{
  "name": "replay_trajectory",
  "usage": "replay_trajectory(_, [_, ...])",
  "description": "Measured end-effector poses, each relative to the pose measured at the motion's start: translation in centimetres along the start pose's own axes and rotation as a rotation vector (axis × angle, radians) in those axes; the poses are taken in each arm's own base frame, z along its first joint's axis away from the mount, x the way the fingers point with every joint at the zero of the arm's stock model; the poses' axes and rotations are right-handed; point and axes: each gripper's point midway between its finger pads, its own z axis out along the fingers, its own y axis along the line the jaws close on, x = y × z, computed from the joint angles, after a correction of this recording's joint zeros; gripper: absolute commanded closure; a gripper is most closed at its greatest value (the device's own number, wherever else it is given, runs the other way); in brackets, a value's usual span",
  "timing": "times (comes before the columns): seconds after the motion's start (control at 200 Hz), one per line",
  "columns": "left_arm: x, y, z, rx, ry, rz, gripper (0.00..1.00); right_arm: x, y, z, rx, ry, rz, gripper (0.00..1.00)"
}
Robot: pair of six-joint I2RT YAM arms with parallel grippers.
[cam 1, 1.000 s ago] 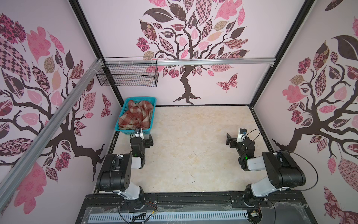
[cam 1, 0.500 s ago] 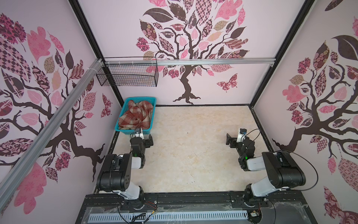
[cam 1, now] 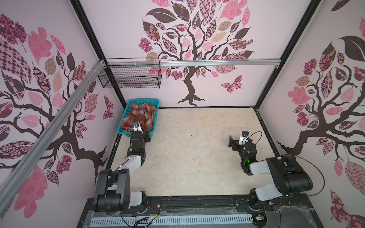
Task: Fold and stack skirts
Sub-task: Pick up the skirt from the basket.
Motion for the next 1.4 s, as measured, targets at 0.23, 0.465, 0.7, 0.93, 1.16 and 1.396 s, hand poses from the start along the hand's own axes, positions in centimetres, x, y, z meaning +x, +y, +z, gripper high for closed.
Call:
replay_trajectory(0.23, [-6.3, -1.3, 1.1, 0.007, 0.047, -0.103, 0.39, -8.3, 0.7, 2.1, 0.025, -0.033, 0.074, 0.05])
replay_trajectory(0.465, [-5.6, -2.8, 4.0, 0.031, 0.230, -0.113, 0.35, -8.7, 2.9, 2.9, -0.072, 0.098, 0.151, 0.08])
replay_trajectory(0.7, [-0.2, -3.5, 7.4, 0.032, 0.445, -0.100, 0.32, -6.7, 5.2, 3.6, -0.178, 0.213, 0.219, 0.08])
replay_trajectory(0.93, [2.6, -3.9, 10.1, 0.032, 0.548, -0.091, 0.36, -6.4, 6.5, 4.3, -0.238, 0.251, 0.247, 0.08])
replay_trajectory(1.16, [3.3, -4.2, 11.9, 0.035, 0.579, -0.081, 0.42, -6.2, 7.5, 5.2, -0.270, 0.277, 0.252, 0.09])
replay_trajectory(1.396, [3.5, -4.0, 12.6, 0.023, 0.586, -0.049, 0.59, -6.1, 8.0, 5.6, -0.292, 0.288, 0.257, 0.10])
